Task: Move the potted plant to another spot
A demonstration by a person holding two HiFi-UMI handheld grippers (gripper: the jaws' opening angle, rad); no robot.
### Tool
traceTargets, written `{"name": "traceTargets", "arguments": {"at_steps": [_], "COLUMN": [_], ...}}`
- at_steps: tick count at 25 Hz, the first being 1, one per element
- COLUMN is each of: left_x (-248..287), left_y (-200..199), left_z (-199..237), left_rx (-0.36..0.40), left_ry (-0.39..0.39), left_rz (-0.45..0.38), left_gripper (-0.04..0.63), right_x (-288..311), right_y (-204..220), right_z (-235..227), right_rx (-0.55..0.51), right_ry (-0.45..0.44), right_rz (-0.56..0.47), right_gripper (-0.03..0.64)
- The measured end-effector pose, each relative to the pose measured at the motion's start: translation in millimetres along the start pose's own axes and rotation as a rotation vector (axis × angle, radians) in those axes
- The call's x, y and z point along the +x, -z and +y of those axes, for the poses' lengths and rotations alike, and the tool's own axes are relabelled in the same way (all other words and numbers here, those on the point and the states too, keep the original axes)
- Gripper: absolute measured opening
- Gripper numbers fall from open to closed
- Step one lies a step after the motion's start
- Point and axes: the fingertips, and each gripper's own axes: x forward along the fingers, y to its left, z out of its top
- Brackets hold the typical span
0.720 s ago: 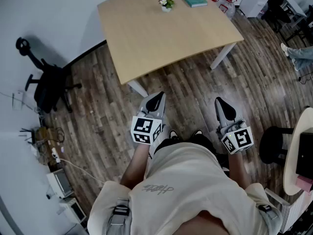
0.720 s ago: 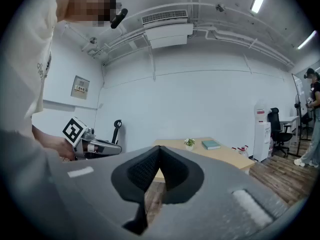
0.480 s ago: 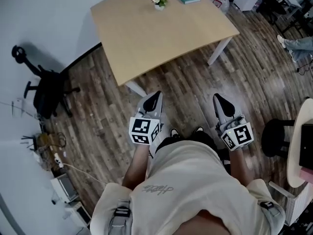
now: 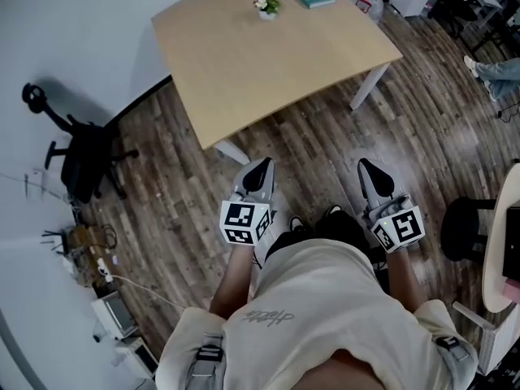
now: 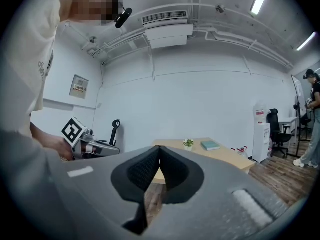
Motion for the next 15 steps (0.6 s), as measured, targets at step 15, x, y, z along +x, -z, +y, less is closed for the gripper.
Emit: {"name": "traceTargets", "arguments": {"at_steps": [15], "left_x": [67], "left_y": [-19], "left_z": [26], "left_rx": [0.006], "left_ry": [-0.072], "left_rz": [0.067], "left_gripper": [0.018], "right_x": [70], "right_y": [0], "right_z": [-73], "right_rx": [0.017], "right_ry": [-0.095], "right_rz": [-0.025], "right_gripper": [0.217]}}
